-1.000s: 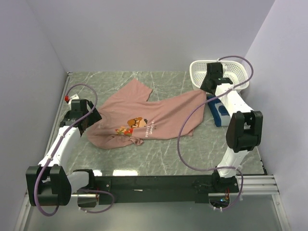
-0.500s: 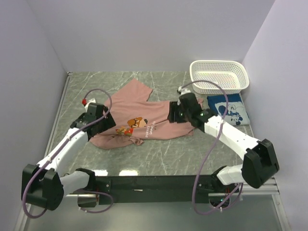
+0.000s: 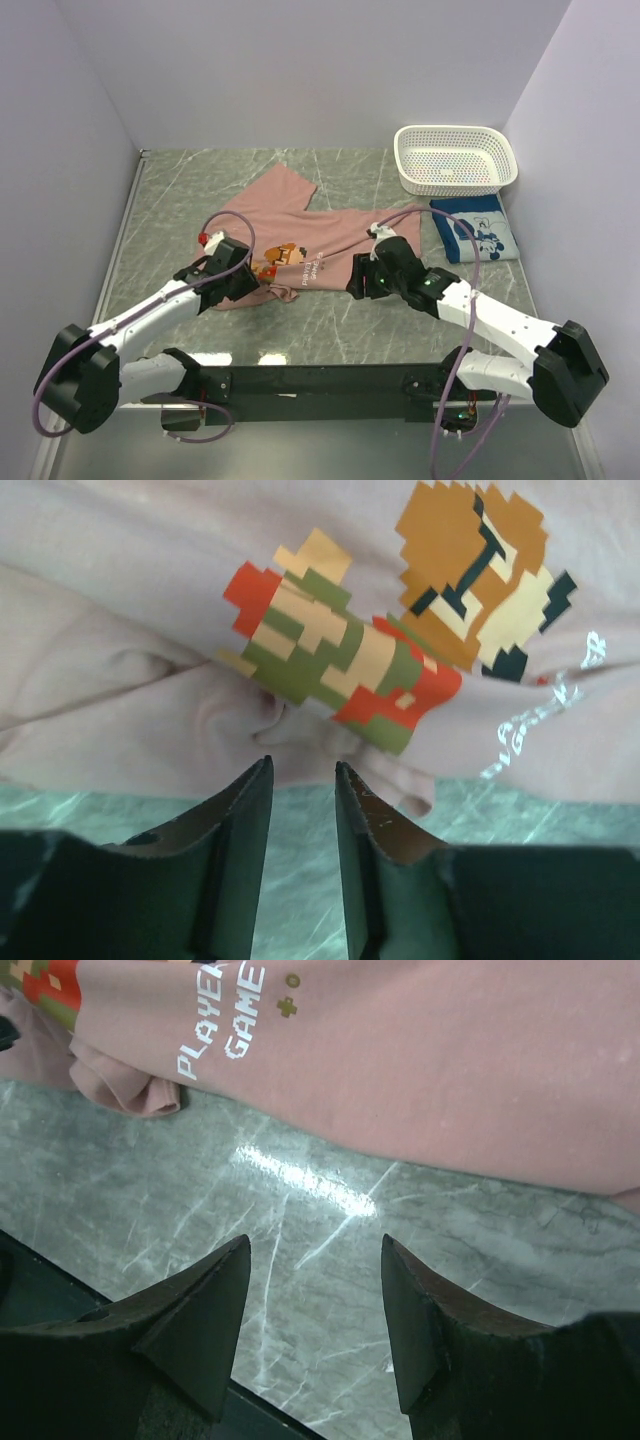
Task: Fold and stack the t-shirts
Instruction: Flatten the tshirt out
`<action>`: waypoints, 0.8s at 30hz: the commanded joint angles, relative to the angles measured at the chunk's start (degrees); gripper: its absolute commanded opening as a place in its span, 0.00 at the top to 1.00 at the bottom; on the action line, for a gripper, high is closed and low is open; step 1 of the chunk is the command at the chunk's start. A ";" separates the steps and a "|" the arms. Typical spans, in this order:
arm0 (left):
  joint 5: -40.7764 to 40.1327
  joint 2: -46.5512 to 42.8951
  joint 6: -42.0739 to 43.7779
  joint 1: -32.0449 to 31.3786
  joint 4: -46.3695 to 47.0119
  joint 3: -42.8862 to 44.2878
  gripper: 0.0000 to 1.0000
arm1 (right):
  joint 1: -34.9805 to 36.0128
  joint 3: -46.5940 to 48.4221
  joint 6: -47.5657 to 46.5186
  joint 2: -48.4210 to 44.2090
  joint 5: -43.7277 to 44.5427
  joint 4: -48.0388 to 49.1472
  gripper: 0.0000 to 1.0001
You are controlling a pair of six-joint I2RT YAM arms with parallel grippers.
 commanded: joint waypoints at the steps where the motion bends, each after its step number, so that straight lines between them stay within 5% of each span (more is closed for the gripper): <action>1: -2.57 2.96 -2.70 -0.48 6.05 -0.18 0.63 | 0.42 -1.55 1.27 -3.42 0.11 3.31 0.38; 24: -1.44 13.25 -0.24 -1.44 10.63 0.70 0.59 | 0.33 -4.01 1.28 -4.13 0.72 3.22 0.38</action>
